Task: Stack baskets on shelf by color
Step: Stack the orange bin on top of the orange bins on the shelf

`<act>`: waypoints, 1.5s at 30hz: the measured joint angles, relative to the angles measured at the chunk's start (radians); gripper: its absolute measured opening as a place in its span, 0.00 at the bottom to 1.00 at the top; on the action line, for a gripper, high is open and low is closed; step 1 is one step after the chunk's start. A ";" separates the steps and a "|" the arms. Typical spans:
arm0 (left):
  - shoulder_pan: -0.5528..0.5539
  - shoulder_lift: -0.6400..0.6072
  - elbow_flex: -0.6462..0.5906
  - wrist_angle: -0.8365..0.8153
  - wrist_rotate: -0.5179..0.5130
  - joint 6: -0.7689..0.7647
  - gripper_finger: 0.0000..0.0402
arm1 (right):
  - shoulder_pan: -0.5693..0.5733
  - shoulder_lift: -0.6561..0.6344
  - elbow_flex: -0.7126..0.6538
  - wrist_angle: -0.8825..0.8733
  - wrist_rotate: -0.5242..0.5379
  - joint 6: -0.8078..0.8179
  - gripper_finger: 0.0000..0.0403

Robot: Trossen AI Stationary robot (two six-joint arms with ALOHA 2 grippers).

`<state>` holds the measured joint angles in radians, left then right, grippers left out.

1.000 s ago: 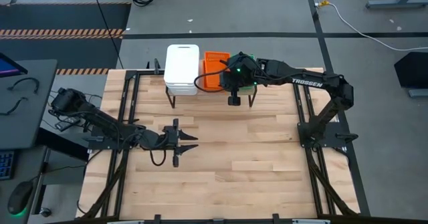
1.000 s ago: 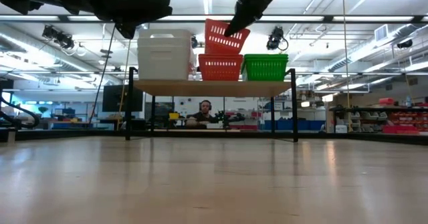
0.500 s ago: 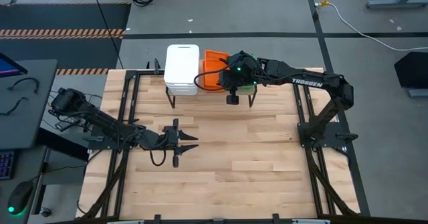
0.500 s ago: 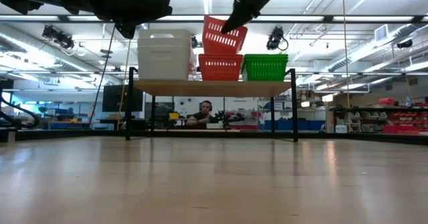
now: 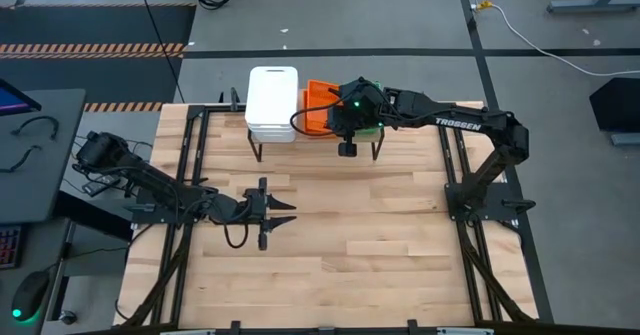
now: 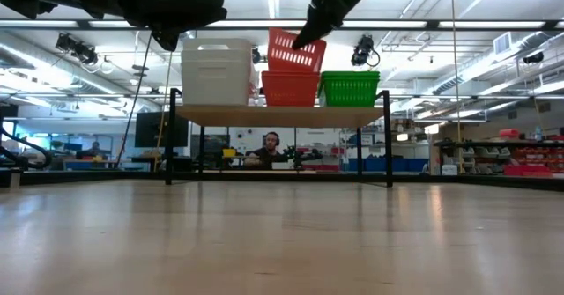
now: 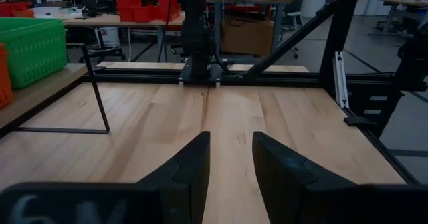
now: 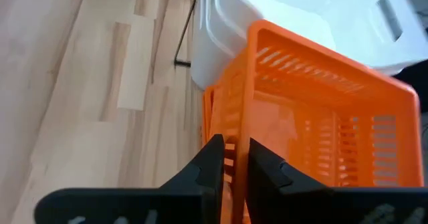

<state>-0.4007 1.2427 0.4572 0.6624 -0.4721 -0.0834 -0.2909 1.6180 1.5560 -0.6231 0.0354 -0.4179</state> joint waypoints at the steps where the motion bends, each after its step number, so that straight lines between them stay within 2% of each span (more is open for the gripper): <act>1: 0.000 0.000 0.000 0.000 0.000 0.000 0.30 | -0.003 0.000 -0.008 0.002 0.000 -0.003 0.12; 9: 0.000 0.000 0.000 0.000 0.000 0.000 0.30 | -0.017 0.001 -0.062 0.033 0.000 -0.059 0.03; 12: 0.000 0.000 0.000 0.000 0.000 0.000 0.30 | -0.018 0.001 -0.063 0.051 0.000 -0.057 0.03; 24: 0.000 0.000 0.000 -0.001 0.000 0.000 0.30 | -0.018 0.001 -0.063 0.084 -0.003 -0.027 0.21; 34: 0.000 0.000 0.000 -0.001 0.000 0.000 0.30 | -0.018 0.001 -0.064 0.084 -0.018 0.019 0.23; 40: 0.000 0.000 0.000 -0.001 0.000 0.000 0.30 | -0.001 0.001 -0.114 0.117 -0.036 0.020 0.23; 45: 0.000 0.000 0.000 -0.001 0.000 0.000 0.30 | 0.017 0.001 -0.135 0.145 -0.003 -0.001 0.23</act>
<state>-0.4004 1.2427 0.4572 0.6617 -0.4725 -0.0830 -0.2743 1.6192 1.4212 -0.4777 0.0329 -0.4186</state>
